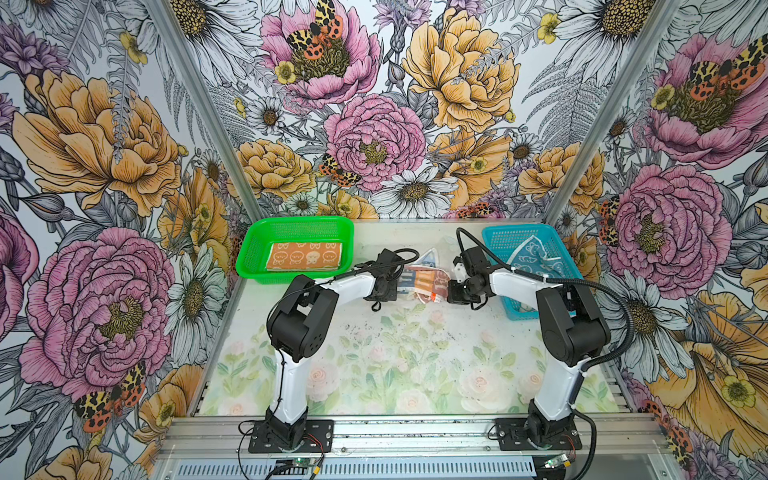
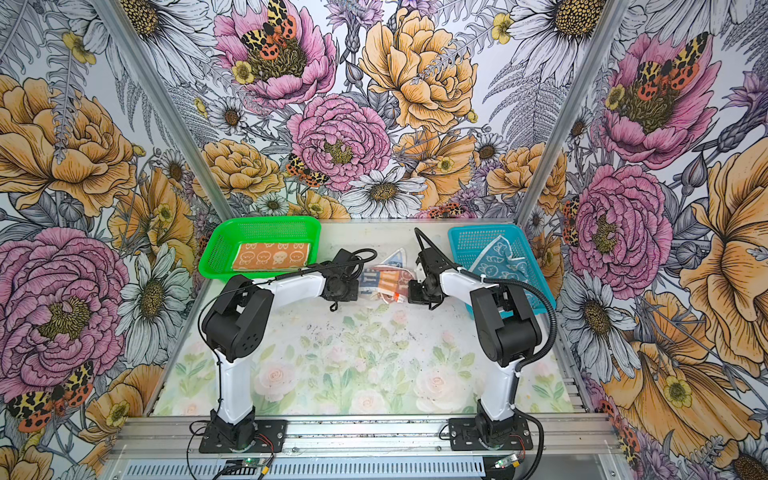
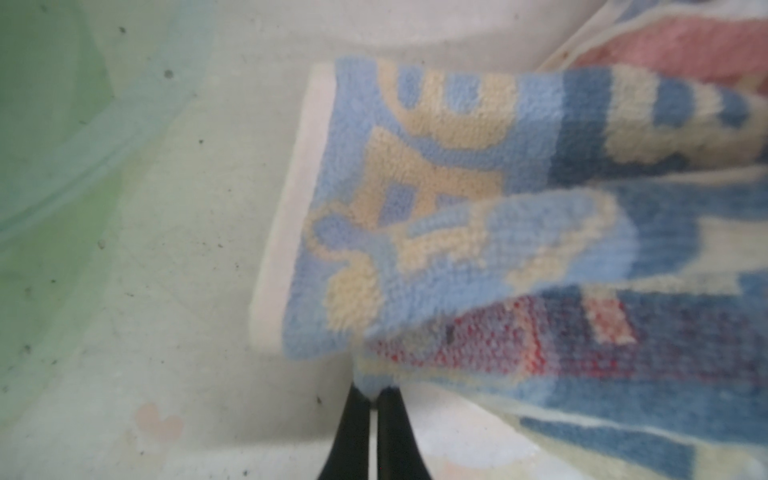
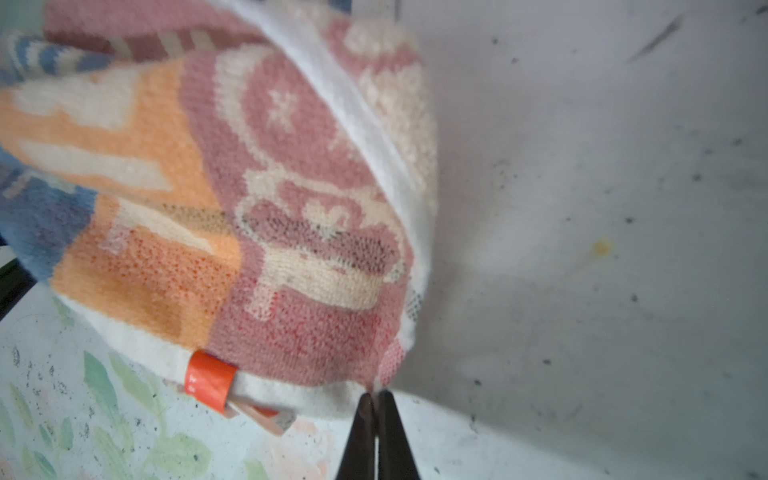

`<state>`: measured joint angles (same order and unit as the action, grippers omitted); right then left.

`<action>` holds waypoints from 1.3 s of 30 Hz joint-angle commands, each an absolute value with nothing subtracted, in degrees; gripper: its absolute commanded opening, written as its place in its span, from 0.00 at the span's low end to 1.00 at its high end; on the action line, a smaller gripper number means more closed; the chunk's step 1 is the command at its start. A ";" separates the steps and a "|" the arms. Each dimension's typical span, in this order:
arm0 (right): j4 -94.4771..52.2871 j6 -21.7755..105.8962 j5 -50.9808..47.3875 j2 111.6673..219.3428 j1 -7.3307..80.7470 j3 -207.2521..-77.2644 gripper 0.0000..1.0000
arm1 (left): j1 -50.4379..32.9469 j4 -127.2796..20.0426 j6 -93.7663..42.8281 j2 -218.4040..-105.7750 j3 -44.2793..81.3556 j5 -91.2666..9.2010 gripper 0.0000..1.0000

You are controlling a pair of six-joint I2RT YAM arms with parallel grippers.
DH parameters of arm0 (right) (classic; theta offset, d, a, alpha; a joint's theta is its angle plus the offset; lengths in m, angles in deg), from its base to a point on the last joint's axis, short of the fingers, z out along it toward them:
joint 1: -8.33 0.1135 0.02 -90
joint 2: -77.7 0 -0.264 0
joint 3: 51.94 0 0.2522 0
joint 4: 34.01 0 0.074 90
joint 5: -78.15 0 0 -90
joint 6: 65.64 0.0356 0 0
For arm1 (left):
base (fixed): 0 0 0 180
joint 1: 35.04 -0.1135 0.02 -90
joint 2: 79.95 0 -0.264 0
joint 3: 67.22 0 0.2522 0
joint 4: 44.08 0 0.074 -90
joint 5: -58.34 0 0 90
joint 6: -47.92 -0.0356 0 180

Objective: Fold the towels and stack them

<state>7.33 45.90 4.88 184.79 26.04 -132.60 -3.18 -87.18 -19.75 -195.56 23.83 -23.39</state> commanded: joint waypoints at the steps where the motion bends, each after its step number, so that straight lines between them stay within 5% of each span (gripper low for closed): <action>1: 7.18 45.41 5.33 181.33 26.35 -132.25 0.00 | -4.18 -86.33 -19.84 -195.87 25.28 -24.57 0.00; 27: 16.14 44.05 11.51 151.62 26.37 -152.72 0.00 | -5.43 -96.86 -22.30 -164.55 46.10 -29.13 0.00; 39: 25.21 47.13 19.75 137.85 28.07 -163.80 0.00 | 3.16 -101.14 -17.97 -145.45 43.24 -25.70 0.00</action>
